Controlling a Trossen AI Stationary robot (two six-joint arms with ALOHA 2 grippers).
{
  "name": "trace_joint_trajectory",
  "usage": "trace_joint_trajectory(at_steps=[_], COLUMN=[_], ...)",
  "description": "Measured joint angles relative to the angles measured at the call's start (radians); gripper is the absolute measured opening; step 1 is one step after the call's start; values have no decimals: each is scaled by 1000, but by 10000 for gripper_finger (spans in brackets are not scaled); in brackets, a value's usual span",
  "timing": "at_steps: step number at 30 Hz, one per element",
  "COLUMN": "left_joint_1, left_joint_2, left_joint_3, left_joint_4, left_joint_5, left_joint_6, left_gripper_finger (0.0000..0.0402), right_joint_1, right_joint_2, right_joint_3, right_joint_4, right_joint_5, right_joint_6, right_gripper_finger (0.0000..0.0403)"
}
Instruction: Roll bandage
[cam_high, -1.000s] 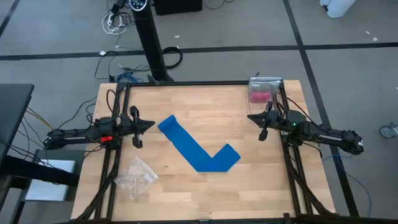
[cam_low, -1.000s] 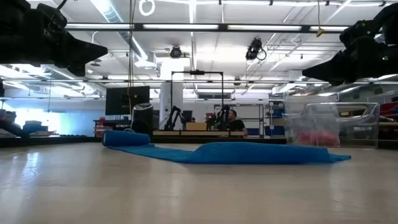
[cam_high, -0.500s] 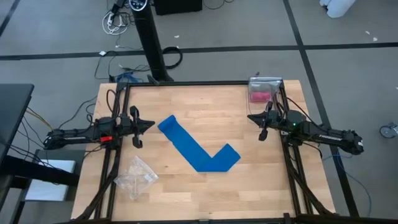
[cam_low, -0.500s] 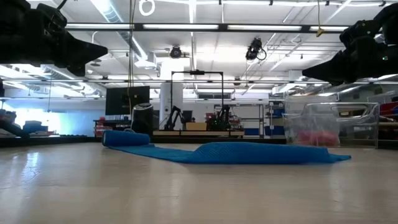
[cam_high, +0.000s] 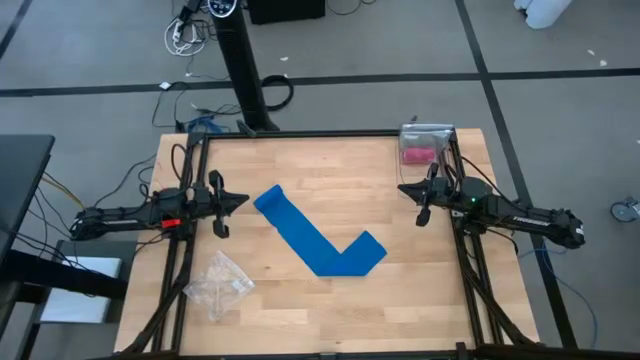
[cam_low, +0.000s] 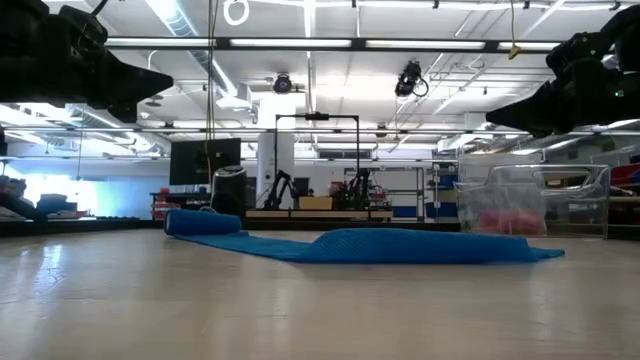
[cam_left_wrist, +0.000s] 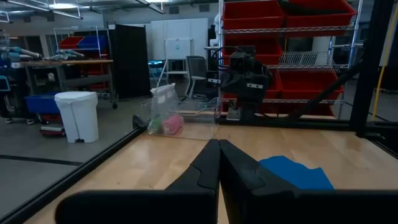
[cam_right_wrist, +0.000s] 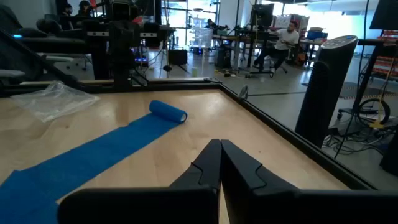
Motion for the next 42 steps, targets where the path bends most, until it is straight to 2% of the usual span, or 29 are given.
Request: trace_joint_trajectory(at_steps=[9,14,18,20,23,25,30,38,42], left_joint_1=[0,0,0,0,0,0,0,0,0], left_joint_2=[0,0,0,0,0,0,0,0,0], left_joint_3=[0,0,0,0,0,0,0,0,0], left_joint_4=[0,0,0,0,0,0,0,0,0], left_joint_5=[0,0,0,0,0,0,0,0,0], left_joint_6=[0,0,0,0,0,0,0,0,0], left_gripper_finger=[17,17,17,17,17,17,17,17,17], right_joint_1=[0,8,8,8,8,14,61,182,270], right_joint_2=[0,0,0,1,16,42,171,502,663], right_joint_3=[0,0,0,0,0,3,60,162,217], right_joint_4=[7,100,192,200,235,242,174,126,120], right_joint_5=[0,1,-2,-55,-215,-285,-267,-159,-72], right_joint_6=[3,205,242,296,348,384,380,381,379], right_gripper_finger=[8,5,6,6,5,8,33,86,96])
